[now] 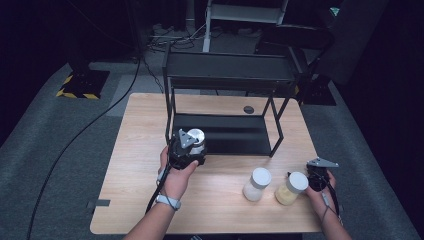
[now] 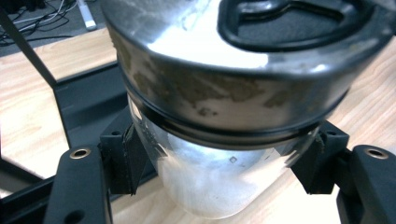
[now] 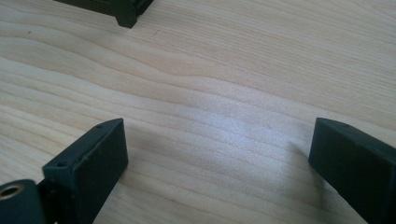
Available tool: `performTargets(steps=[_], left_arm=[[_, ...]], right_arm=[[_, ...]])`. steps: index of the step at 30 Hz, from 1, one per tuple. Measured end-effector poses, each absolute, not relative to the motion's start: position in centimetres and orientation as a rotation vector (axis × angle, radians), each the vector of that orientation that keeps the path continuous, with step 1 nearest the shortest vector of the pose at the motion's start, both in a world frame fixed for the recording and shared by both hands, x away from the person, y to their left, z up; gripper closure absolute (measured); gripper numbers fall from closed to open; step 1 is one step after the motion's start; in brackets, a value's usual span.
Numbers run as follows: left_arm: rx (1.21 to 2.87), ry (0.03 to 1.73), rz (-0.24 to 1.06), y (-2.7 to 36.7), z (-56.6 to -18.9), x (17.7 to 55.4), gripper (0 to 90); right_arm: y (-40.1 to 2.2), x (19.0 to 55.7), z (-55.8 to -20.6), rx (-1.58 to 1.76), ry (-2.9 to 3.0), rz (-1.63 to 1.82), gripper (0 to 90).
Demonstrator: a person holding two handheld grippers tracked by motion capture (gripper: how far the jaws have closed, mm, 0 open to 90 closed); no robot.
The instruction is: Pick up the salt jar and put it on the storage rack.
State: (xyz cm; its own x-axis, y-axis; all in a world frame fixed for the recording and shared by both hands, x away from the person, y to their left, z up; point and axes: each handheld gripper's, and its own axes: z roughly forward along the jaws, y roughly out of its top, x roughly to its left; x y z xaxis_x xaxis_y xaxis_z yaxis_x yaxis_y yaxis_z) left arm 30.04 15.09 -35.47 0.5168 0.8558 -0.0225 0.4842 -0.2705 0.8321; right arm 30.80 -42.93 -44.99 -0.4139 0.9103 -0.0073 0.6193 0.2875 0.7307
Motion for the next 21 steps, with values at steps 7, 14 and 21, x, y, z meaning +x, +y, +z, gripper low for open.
performTargets(steps=[7,14,21], left_arm=[[1.916,1.059,0.575,15.1,-35.4,32.0,30.5],[1.917,1.051,0.585,14.8,-35.8,33.9,30.5],[1.909,1.096,0.624,14.4,-37.2,35.5,30.5]], right_arm=[[-42.9,30.8,-45.0,1.371,2.137,0.922,4.6],[-42.9,30.8,-45.0,1.371,2.137,0.922,4.6],[-43.0,30.8,-45.0,1.368,2.138,0.923,4.6]])
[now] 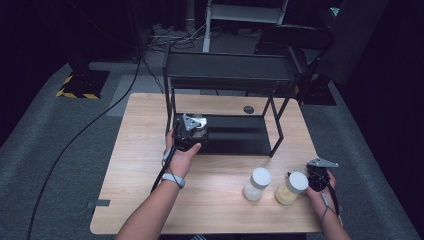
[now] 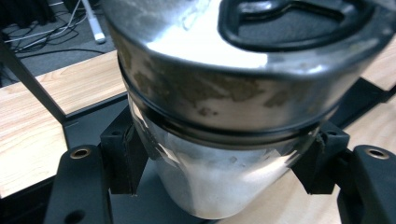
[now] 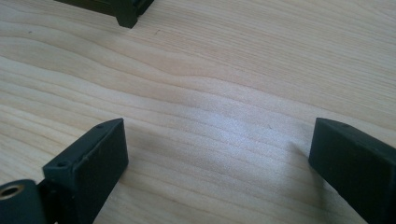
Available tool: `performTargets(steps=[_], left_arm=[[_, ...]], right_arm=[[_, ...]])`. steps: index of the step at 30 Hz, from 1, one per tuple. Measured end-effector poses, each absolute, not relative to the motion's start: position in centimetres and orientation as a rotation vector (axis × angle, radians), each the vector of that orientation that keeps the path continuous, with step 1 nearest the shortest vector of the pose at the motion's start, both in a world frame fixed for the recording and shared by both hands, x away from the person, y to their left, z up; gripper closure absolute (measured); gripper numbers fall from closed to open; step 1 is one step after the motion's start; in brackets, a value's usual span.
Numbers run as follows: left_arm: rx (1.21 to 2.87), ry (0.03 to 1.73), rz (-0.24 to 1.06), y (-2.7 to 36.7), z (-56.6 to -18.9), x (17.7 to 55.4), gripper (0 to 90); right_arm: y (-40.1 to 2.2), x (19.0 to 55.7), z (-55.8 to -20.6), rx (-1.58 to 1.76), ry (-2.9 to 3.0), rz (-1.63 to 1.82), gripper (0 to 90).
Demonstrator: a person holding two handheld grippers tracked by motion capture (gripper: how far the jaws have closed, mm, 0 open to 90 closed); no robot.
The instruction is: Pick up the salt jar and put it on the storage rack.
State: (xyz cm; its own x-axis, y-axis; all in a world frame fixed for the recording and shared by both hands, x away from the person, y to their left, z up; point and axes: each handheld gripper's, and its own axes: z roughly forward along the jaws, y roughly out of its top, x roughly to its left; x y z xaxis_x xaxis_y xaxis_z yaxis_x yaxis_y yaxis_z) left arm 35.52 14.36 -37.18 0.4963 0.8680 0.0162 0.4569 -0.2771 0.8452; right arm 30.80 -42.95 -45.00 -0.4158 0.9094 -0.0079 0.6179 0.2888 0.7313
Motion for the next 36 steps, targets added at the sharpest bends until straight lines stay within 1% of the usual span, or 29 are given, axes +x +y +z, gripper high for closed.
performTargets(steps=[21,36], left_arm=[[1.945,1.132,0.573,14.2,-41.5,39.8,30.4],[1.967,1.152,0.543,14.1,-42.5,40.8,30.4]], right_arm=[[-43.0,30.8,-45.0,1.361,2.145,0.925,4.8],[-43.1,30.9,-45.0,1.356,2.151,0.927,4.9]])
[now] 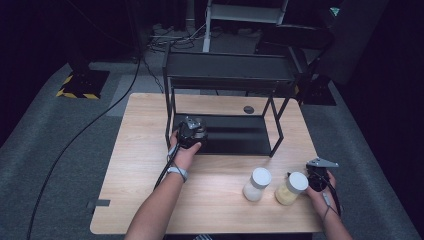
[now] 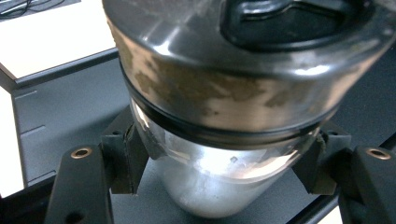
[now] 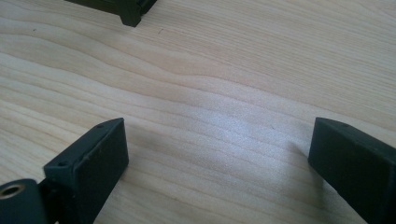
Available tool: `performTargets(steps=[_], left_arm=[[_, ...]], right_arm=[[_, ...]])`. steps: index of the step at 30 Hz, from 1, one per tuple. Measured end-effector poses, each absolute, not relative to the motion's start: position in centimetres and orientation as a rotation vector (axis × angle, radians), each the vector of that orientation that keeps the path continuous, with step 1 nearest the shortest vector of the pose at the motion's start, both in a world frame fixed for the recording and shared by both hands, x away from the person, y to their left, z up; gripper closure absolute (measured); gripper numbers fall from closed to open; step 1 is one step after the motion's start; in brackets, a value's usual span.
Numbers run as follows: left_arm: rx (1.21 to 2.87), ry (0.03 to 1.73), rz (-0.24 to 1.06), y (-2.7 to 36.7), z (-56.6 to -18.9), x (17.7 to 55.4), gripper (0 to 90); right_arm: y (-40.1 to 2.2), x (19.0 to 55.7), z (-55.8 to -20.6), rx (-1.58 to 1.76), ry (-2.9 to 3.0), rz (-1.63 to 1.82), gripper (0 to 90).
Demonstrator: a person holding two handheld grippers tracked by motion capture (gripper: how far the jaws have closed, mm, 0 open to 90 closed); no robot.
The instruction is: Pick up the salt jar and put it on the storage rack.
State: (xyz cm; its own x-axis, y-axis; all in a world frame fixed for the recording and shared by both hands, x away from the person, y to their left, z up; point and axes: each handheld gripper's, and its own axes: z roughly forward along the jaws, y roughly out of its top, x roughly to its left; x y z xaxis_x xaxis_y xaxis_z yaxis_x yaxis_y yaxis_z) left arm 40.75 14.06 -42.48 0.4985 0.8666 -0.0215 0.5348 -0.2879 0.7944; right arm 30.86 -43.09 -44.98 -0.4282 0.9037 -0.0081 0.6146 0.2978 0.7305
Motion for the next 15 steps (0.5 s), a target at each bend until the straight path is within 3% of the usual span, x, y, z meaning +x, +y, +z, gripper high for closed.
performTargets(steps=[12,15], left_arm=[[1.95,1.154,0.525,14.57,-43.39,40.81,30.1],[1.958,1.179,0.519,14.34,-43.35,40.92,26.6]], right_arm=[[-43.08,30.86,-44.97,1.356,2.151,0.926,4.9],[-43.08,30.86,-44.97,1.356,2.151,0.926,4.9]])
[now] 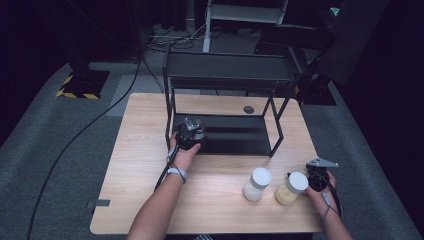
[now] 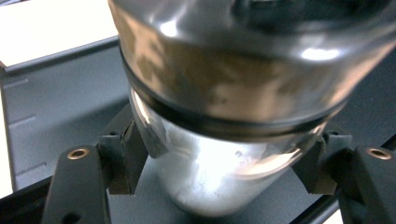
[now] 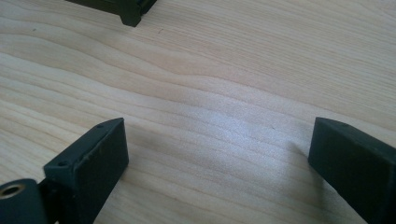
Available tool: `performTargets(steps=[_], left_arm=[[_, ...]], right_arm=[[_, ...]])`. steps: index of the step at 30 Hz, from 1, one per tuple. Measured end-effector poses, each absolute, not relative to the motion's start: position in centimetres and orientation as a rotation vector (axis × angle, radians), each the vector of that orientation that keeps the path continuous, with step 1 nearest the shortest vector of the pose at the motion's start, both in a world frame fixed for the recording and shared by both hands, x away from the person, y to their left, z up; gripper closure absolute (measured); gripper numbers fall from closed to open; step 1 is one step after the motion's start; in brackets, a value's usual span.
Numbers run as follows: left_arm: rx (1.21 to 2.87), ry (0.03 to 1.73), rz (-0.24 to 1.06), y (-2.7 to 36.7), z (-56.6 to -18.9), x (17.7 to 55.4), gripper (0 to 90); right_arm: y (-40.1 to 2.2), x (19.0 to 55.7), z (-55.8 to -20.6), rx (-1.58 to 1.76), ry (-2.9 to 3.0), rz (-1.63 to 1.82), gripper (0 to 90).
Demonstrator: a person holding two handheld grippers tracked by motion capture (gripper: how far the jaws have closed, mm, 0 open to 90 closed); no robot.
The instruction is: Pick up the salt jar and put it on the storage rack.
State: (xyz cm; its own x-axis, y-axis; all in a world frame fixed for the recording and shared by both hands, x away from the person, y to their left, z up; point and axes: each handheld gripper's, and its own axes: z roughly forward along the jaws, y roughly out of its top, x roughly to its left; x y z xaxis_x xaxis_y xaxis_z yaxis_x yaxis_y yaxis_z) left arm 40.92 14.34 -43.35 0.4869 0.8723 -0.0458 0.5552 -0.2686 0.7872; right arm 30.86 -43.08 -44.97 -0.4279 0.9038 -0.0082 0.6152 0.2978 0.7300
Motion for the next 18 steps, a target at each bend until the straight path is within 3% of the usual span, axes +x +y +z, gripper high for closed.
performTargets(steps=[2,6,18], left_arm=[[1.935,1.212,0.519,14.3,-43.4,40.7,13.9],[1.914,1.209,0.536,14.4,-43.0,40.0,8.2],[1.816,1.104,0.555,15.1,-39.9,37.1,7.6]], right_arm=[[-43.1,30.9,-45.0,1.356,2.151,0.926,5.0],[-43.1,30.8,-45.0,1.353,2.152,0.926,5.4],[-43.1,30.7,-45.0,1.353,2.149,0.93,6.3]])
